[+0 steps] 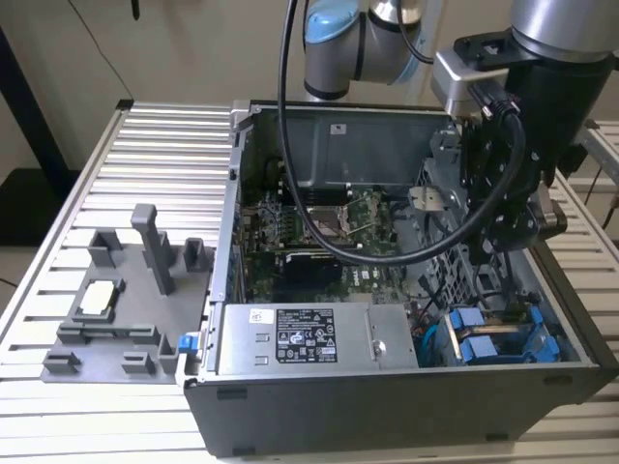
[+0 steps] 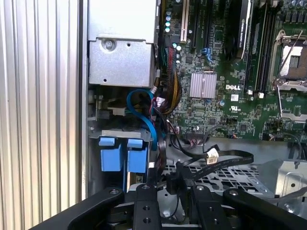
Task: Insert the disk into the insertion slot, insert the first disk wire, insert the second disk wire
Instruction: 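Insert the second disk wire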
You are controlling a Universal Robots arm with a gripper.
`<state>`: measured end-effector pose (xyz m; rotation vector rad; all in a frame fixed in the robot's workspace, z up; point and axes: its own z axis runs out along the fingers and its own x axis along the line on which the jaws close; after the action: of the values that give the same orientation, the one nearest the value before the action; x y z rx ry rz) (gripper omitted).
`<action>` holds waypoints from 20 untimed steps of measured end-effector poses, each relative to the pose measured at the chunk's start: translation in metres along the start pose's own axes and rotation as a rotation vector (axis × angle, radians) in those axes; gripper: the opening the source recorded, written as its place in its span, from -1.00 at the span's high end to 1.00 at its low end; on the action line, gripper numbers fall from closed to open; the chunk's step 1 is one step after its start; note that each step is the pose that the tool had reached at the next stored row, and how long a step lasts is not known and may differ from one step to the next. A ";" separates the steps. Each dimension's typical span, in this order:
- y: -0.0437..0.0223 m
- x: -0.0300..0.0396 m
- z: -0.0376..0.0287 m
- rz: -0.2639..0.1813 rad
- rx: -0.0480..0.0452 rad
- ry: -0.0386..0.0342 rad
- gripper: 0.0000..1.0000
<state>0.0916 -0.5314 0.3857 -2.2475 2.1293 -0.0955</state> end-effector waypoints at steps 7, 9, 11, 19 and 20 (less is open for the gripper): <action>0.0000 0.0000 0.0000 0.000 0.0000 -0.0002 0.53; 0.0000 0.0000 0.0001 0.000 0.0000 -0.0002 0.53; 0.0000 0.0000 0.0000 0.000 0.0000 -0.0002 0.58; 0.0000 0.0000 0.0001 0.000 0.0000 -0.0003 0.68; 0.0000 0.0003 0.0001 0.000 0.0000 -0.0004 0.68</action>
<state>0.0916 -0.5317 0.3856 -2.2472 2.1292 -0.0951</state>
